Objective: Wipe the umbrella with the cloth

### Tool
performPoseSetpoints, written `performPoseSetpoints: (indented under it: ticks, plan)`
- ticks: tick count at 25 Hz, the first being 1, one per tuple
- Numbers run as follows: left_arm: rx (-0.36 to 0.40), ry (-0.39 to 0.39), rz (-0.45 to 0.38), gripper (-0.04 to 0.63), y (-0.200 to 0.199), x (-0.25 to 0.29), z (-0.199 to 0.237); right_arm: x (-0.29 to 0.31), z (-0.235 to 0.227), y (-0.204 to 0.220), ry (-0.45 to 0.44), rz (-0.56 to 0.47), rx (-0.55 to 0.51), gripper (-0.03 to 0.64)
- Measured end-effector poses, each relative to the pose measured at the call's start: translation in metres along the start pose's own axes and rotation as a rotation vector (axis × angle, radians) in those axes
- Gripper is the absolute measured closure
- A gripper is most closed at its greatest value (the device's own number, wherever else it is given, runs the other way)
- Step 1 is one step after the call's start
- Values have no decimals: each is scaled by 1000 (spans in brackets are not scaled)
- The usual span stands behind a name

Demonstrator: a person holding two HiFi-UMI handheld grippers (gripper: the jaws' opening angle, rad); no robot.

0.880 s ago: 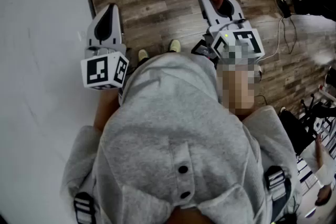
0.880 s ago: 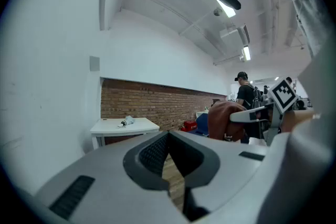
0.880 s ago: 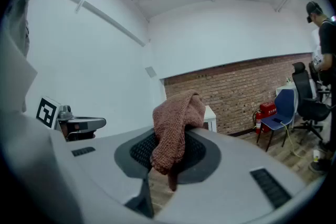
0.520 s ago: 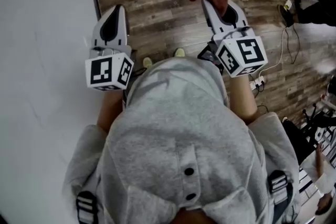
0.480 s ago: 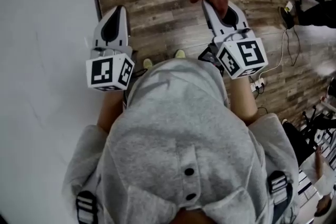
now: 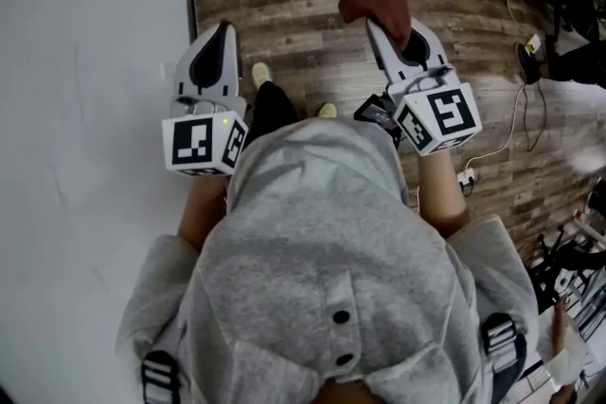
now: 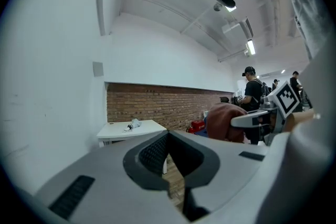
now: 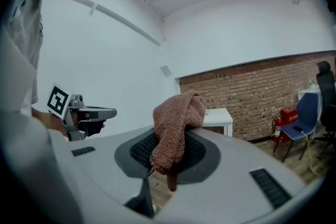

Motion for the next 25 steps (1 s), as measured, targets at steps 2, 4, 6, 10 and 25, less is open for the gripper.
performPoseSetpoints:
  ticks: [2, 4, 6, 10, 25]
  plan:
    - [-2, -3, -2, 580, -3, 9, 3, 12, -6, -3, 0, -5, 15, 537]
    - [0, -5, -9, 580, -4, 17, 8, 25, -10, -4, -13, -8, 33, 537]
    - [3, -3, -19, 580, -3, 26, 18, 40, -11, -4, -29, -10, 42, 537]
    - [-4, 16, -27, 580, -6, 64, 46, 83, -23, -13, -16, -6, 24, 537]
    - [-102, 70, 50, 580, -34, 270, 217, 326, -106, -57, 75, 88, 66, 536]
Point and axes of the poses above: the fingertips, and each gripper's own axes: x forward along the fingers, z to its left, y out of its underside, the point moved 3 cm from there along -x, backward along the fingers, and after that the axes turned 5 degrees about y, right-handed, at the moved point
